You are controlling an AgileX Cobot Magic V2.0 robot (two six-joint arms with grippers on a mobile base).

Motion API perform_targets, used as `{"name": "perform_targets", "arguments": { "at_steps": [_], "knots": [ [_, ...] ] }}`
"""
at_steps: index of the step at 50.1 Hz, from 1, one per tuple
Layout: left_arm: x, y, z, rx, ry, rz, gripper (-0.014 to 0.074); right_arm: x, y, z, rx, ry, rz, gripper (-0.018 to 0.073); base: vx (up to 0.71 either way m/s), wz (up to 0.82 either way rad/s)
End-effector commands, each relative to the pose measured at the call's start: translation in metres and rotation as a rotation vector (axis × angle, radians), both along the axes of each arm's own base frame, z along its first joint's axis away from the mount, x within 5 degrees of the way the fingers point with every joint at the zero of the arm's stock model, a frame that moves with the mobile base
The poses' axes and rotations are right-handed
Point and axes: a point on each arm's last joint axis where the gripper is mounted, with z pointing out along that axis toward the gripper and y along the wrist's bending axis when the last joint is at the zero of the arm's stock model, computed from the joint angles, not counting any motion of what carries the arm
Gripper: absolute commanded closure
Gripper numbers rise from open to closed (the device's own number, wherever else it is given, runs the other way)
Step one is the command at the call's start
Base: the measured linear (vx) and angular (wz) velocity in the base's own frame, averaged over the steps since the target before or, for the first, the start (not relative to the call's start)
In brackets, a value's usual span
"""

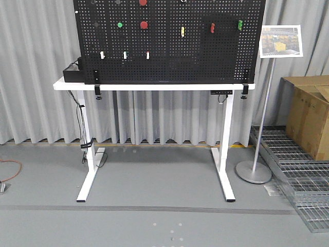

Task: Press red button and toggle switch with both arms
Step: 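Drive the base forward toward the black pegboard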

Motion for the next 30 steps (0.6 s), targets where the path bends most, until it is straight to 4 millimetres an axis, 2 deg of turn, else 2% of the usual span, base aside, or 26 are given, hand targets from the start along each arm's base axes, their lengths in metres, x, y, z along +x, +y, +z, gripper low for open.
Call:
{"name": "perform_targets", "arguments": {
  "at_steps": [1,30],
  "knots": [
    [0.0003,0.0005,-0.0031,-0.019,-0.062,0.006,0.0594,-0.0005,0.0002,0.0046,-0.023,-0.087,0.001,0.0562,0.00,0.00],
    [0.0003,0.0005,-0.0031,-0.019,-0.062,0.006,0.0594,-0.0005,0.0002,0.0046,-0.023,-0.087,0.001,0.0562,0.00,0.00]
  ]
}}
